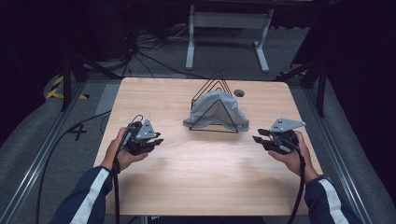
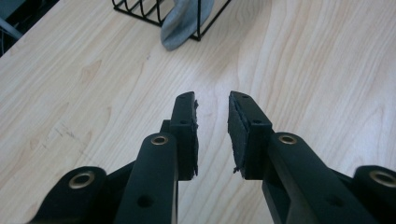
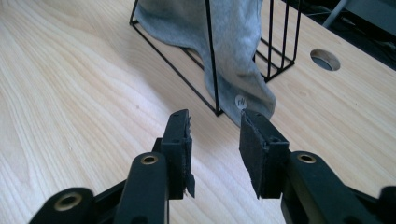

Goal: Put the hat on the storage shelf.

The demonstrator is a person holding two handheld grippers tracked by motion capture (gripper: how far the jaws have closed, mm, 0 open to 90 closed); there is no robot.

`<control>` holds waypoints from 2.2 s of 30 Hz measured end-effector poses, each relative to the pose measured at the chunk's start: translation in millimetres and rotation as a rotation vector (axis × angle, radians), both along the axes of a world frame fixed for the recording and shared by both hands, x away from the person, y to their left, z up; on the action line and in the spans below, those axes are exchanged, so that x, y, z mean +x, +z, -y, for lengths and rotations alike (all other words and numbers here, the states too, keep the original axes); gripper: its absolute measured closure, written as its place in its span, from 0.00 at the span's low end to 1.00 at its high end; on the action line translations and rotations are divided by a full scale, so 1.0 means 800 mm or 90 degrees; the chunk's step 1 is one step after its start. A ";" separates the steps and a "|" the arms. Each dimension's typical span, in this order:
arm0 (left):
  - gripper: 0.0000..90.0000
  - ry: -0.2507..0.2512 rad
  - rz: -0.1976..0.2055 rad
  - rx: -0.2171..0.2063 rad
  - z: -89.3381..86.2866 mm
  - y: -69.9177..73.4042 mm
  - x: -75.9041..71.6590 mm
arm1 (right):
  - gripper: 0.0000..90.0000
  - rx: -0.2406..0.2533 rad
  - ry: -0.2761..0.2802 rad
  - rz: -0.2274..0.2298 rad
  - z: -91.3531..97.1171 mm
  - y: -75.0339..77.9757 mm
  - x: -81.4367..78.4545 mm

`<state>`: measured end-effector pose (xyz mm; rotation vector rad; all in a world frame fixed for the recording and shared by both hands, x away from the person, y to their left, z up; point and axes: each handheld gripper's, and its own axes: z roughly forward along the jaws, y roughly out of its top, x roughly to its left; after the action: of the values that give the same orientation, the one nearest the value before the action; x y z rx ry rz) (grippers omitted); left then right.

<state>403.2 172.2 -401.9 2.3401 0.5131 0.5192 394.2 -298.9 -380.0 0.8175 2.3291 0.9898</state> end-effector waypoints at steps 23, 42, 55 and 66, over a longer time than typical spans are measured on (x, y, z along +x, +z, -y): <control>0.55 0.043 -0.039 0.029 -0.053 -0.038 -0.047 | 0.51 0.008 -0.029 -0.042 0.051 -0.045 -0.042; 0.31 0.092 -0.105 -0.051 -0.097 -0.084 -0.076 | 0.38 0.052 -0.102 -0.087 0.115 -0.087 -0.081; 0.22 0.116 -0.114 -0.105 -0.112 -0.102 -0.086 | 0.31 0.068 -0.125 -0.087 0.124 -0.109 -0.100; 0.17 0.136 -0.120 -0.096 -0.111 -0.101 -0.086 | 0.30 0.065 -0.144 -0.082 0.124 -0.109 -0.100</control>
<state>334.6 260.8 -482.7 2.2125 0.8679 0.3444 314.2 -397.9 -467.1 1.1890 2.2429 0.9876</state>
